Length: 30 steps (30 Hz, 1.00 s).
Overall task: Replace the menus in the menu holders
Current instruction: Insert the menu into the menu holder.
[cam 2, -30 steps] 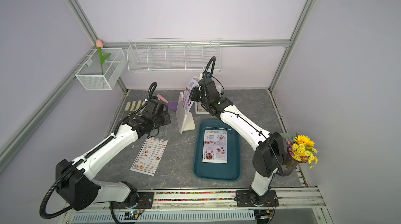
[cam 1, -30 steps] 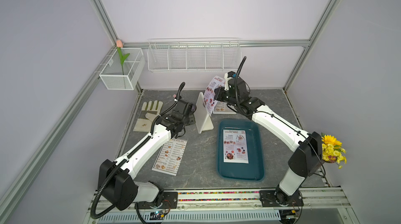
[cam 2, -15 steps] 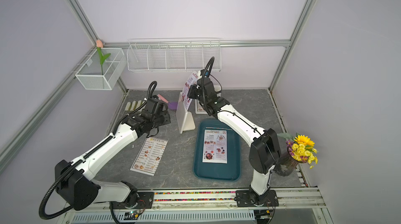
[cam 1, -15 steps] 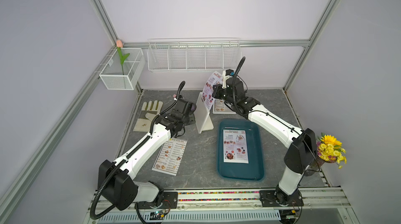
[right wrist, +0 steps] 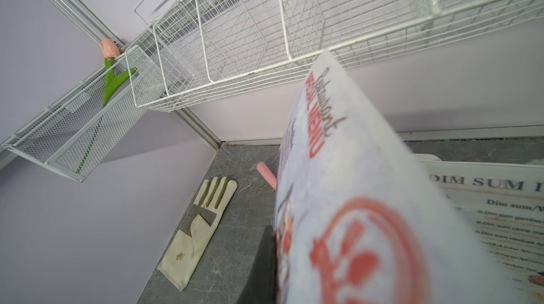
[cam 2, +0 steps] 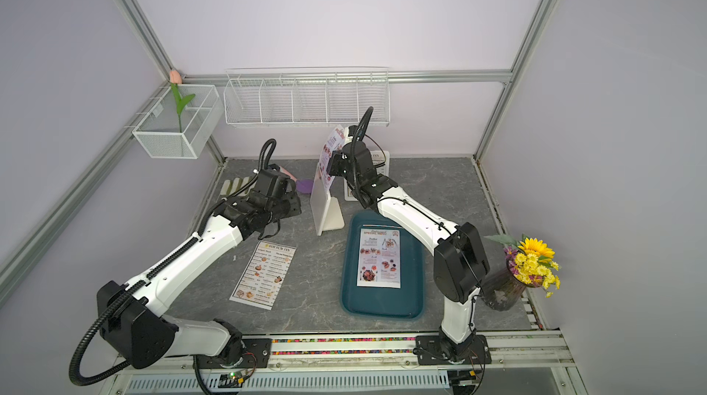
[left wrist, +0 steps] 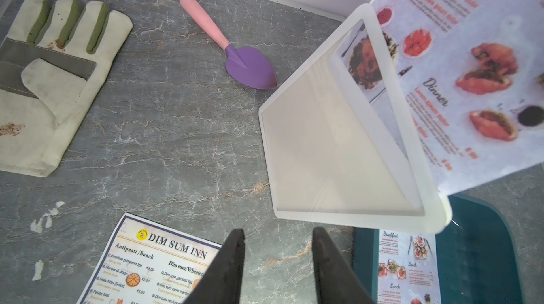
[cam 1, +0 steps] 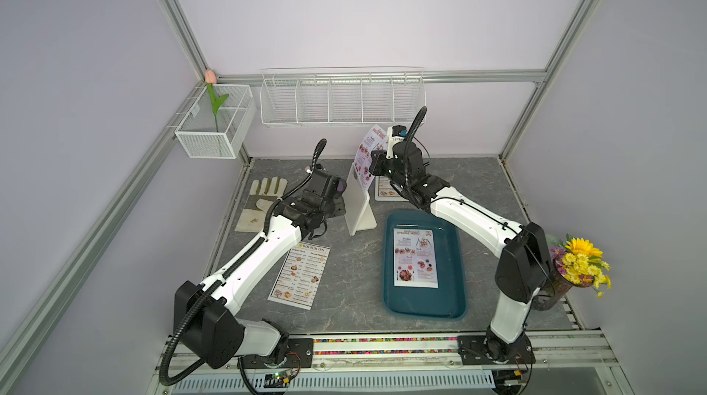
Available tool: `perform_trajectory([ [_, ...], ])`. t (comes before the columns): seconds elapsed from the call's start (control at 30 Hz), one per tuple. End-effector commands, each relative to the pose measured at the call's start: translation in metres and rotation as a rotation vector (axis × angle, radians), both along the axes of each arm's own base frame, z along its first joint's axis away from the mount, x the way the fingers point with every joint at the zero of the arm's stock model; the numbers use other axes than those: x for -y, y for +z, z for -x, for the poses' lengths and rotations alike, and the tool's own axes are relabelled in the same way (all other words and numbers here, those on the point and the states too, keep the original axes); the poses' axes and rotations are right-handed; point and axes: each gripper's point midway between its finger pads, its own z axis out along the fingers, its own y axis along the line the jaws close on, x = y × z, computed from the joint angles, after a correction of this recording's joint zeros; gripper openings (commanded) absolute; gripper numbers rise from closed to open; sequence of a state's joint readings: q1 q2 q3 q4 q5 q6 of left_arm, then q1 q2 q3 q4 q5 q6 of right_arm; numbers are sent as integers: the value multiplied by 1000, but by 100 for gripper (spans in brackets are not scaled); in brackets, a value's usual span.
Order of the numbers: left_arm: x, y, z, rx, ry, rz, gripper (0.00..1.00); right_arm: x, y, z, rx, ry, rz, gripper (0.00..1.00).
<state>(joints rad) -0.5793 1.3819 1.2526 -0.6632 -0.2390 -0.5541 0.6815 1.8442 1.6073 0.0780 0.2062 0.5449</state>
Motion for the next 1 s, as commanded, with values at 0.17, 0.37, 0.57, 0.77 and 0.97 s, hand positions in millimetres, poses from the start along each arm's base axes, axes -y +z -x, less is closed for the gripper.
perform_trajectory([
  [0.17, -2, 7, -5, 28, 14, -24, 41, -1, 8, 10, 85, -25, -18, 7],
  [0.37, -11, 14, -6, 54, 37, -51, 41, 2, 7, 19, 95, -35, -36, 7],
  [0.57, -8, 13, -7, 51, 32, -42, 41, 2, 17, 29, 128, 4, -84, 18],
  [0.77, -9, 10, -6, 48, 34, -43, 41, -9, 4, 39, 66, 76, -116, 21],
  [0.97, -8, 12, -6, 52, 34, -40, 41, -14, -5, 48, 13, 103, -108, 17],
])
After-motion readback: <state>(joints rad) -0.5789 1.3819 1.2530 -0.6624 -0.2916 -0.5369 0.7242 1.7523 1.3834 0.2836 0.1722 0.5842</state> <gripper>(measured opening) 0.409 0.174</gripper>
